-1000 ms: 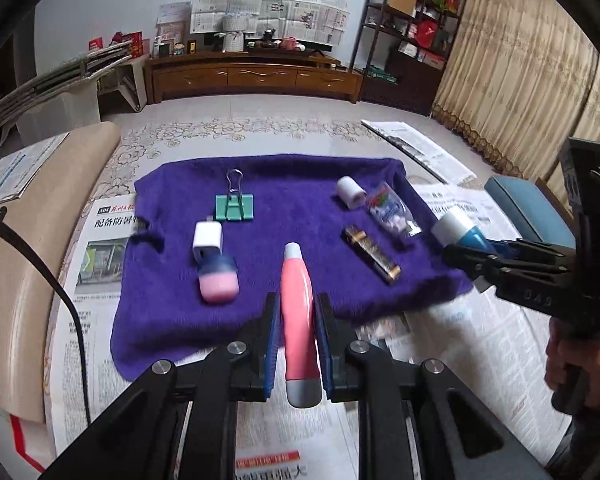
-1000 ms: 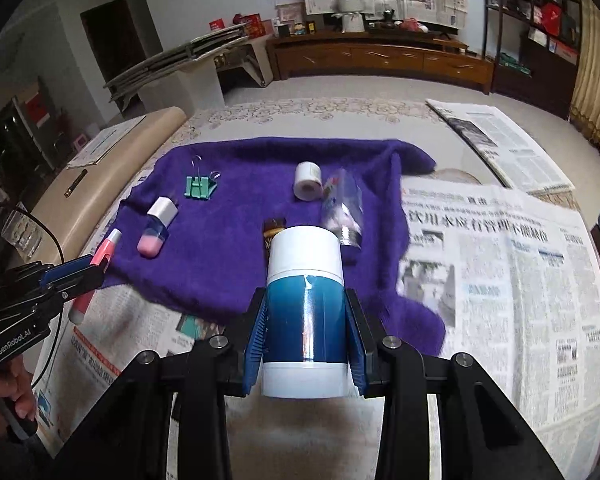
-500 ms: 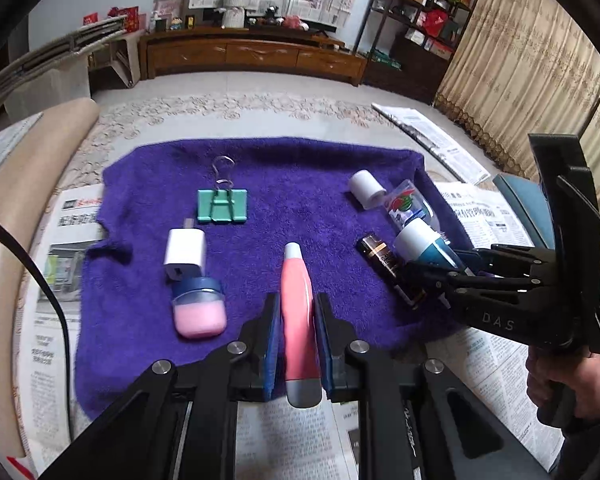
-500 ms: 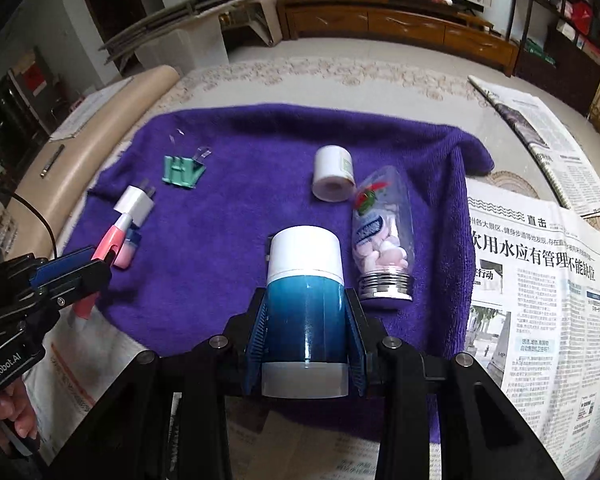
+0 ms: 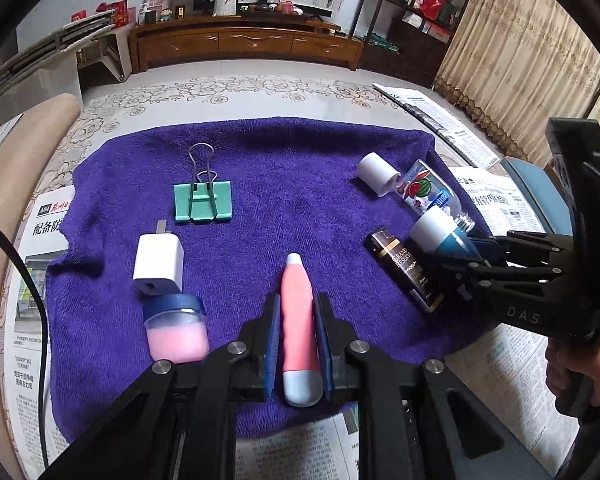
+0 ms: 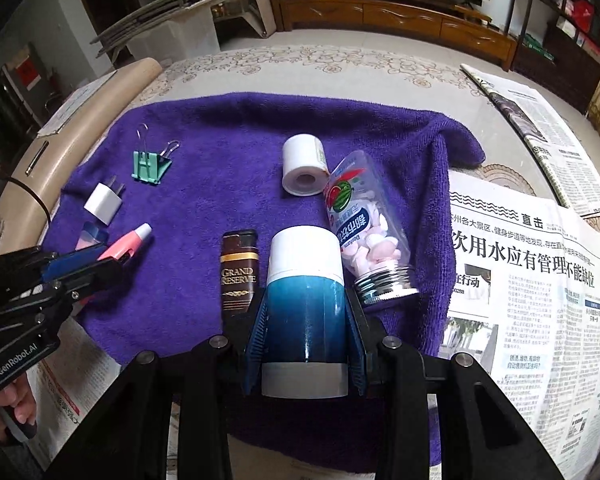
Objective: Organize rigid objects
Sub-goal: 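Place the pink marker on the towel with the left tool while the right tool places the blue stick, then move both tools back toward the black lighter and white plug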
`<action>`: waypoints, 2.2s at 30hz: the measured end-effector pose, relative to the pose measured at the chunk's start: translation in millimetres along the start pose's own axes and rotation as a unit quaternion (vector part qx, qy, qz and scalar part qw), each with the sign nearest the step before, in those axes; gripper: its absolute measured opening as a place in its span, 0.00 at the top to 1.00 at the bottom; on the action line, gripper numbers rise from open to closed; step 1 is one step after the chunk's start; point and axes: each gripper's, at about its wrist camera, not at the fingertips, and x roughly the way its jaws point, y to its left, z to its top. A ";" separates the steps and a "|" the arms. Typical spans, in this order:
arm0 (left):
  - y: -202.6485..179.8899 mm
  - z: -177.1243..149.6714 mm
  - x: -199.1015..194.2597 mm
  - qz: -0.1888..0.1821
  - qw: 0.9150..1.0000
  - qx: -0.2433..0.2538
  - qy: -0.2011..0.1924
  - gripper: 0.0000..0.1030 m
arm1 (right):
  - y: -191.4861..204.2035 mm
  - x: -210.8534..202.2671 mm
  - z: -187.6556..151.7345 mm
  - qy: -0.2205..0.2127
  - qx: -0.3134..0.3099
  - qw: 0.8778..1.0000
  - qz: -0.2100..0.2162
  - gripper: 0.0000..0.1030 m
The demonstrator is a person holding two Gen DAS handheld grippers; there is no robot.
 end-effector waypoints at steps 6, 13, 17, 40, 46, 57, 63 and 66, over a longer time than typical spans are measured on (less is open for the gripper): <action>-4.7 0.0 8.7 0.012 1.000 0.016 0.007 0.84 | 1.4 3.3 0.0 -0.003 -0.017 1.000 -0.005 0.65; -14.7 -3.4 17.1 0.051 0.996 0.066 0.027 0.82 | 11.3 5.8 -2.8 0.000 -0.066 0.997 -0.025 0.65; -18.9 -3.3 17.2 0.057 0.995 0.075 0.023 0.83 | 10.5 5.5 -1.3 0.013 -0.076 0.997 -0.018 0.64; -53.6 -29.9 -50.8 0.044 0.996 0.067 -0.044 0.00 | -8.6 -95.0 -34.7 -0.064 -0.006 0.998 0.016 0.00; -58.2 -69.5 -56.2 0.046 0.998 0.044 -0.020 0.00 | -9.1 -117.2 -78.7 -0.088 0.029 0.996 0.015 0.00; -77.6 -130.5 -43.8 0.080 0.995 0.058 0.010 0.00 | -36.4 -111.2 -134.3 -0.103 0.100 0.989 0.025 0.00; -74.6 -130.5 -41.1 0.110 0.992 0.054 -0.014 0.00 | -39.4 -111.0 -143.8 -0.110 0.096 0.989 0.016 0.00; -70.8 -127.8 -40.6 0.119 0.992 0.046 -0.021 0.00 | -42.7 -105.6 -149.0 -0.100 0.098 0.990 0.020 0.00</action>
